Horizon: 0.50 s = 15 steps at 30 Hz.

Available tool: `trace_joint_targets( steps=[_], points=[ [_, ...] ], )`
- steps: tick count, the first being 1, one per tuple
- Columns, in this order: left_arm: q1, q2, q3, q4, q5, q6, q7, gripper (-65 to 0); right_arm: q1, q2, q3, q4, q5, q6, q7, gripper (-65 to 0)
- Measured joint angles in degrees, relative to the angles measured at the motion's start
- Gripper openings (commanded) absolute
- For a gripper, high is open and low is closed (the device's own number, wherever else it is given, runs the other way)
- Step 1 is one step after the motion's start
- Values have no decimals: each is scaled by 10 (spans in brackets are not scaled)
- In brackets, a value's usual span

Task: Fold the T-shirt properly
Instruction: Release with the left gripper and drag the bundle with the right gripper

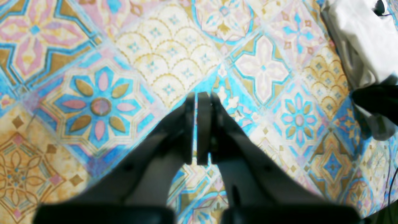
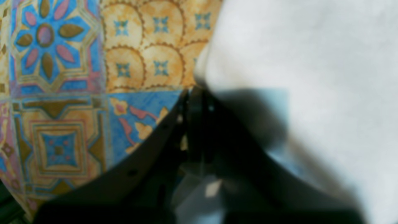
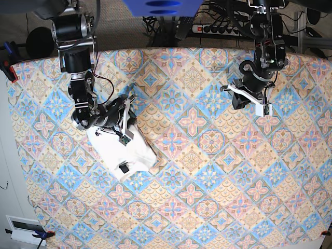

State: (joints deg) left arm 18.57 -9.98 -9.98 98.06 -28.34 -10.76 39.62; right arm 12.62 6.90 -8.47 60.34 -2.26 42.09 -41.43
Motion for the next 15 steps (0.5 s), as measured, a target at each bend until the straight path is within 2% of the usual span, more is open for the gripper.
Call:
trace_joint_targets(
  steps=[4,8,11,15],
  points=[
    [0,0,0,0,0,0,0,-650,-39,5,-2,90,-35,-26,-54,-650],
    [0,0,0,0,0,0,0,-650,-103,9,1,207,-36,-21,-101,-650],
    [0,1,0,0,0,0,0,-650,-127,9,1,276,-24,-21,-103,-650],
    [1,-2,0,0,0,0,0,-650,-150,55,6,316,-28,-18,-109,-650]
  ],
)
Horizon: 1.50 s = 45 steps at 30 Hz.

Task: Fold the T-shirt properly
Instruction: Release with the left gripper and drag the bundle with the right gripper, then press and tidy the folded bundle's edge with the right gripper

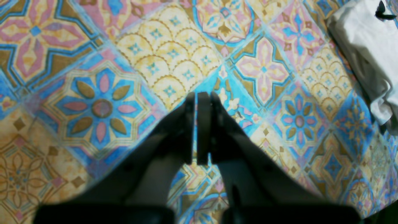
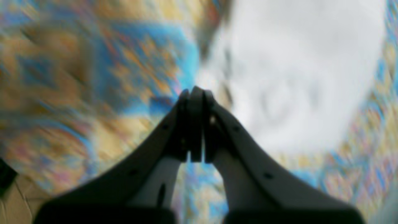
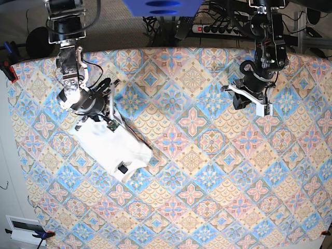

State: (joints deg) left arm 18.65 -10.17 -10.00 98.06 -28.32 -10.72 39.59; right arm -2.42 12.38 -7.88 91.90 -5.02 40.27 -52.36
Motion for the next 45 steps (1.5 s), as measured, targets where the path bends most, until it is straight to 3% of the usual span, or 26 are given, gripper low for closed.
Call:
trace_joint_targets(
  steps=[4,9,14,20,24,30,45],
  points=[
    [4,3,1,0,0,0,0,-650,-3,5,68,-5,-5,-1,-1,-650],
    [4,2,1,0,0,0,0,-650,2,9,102,-25,2,-2,8,-650],
    [5,2,1,0,0,0,0,-650,3,28,100,-112,-6,-4,33,-650],
    [6,2,1,0,0,0,0,-650,51,22,97,-186,3,-3,85,-650],
    [6,2,1,0,0,0,0,-650,42,20,96,-193,-1,-4,78,-650],
    [5,2,0,0,0,0,0,-650,50,26,23,-187,-17,-15,69,-650],
    [6,3,0,0,0,0,0,-650,44,-46,9,-142,-5,-4,47,-650]
  ],
)
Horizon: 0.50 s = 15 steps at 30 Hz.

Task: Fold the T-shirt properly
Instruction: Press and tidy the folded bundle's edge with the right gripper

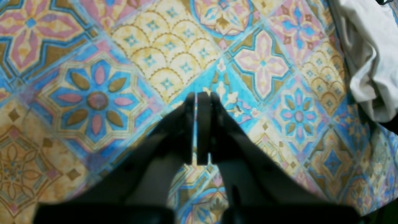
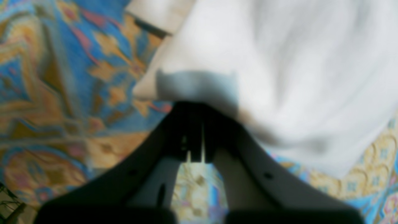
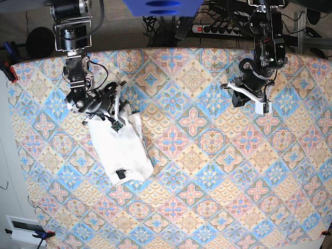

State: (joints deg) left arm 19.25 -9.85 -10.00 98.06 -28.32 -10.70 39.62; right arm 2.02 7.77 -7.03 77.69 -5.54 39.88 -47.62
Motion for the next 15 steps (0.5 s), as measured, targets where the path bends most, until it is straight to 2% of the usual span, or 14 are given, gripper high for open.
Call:
trace_joint_targets(
  steps=[3,15],
  points=[
    [-1,0,0,0,0,0,0,-650,3,-11,-2,0,0,4,0,-650],
    [1,0,0,0,0,0,0,-650,34,-8,0,-2,0,3,0,-650]
  ],
)
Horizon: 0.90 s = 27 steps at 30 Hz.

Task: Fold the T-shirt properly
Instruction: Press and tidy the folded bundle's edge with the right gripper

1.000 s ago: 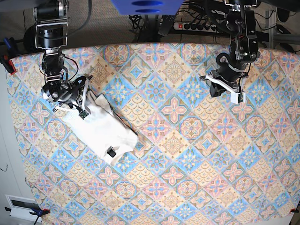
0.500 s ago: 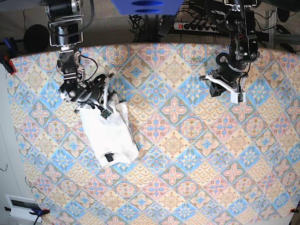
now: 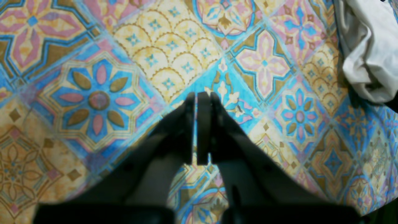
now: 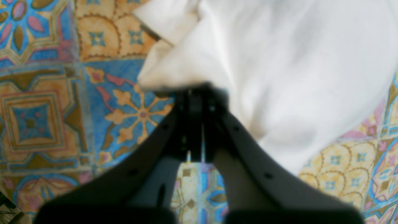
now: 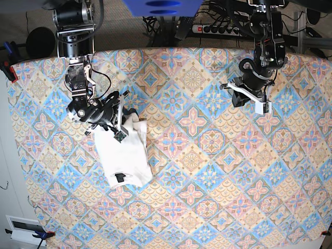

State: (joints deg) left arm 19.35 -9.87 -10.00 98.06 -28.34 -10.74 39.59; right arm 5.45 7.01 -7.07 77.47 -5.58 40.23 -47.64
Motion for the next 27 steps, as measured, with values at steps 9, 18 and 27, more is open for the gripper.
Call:
trace_joint_targets(
  steps=[9,18,27],
  points=[
    [0,0,0,0,0,0,0,-650,0,-17,0,0,0,-1,-2,-650],
    [9,0,0,0,0,0,0,-650,1,-22,0,-2,0,-2,-2,-650],
    [11,-1,0,0,1,1,0,-650,-27,-22,0,117,3,-4,-25,-650]
  ],
)
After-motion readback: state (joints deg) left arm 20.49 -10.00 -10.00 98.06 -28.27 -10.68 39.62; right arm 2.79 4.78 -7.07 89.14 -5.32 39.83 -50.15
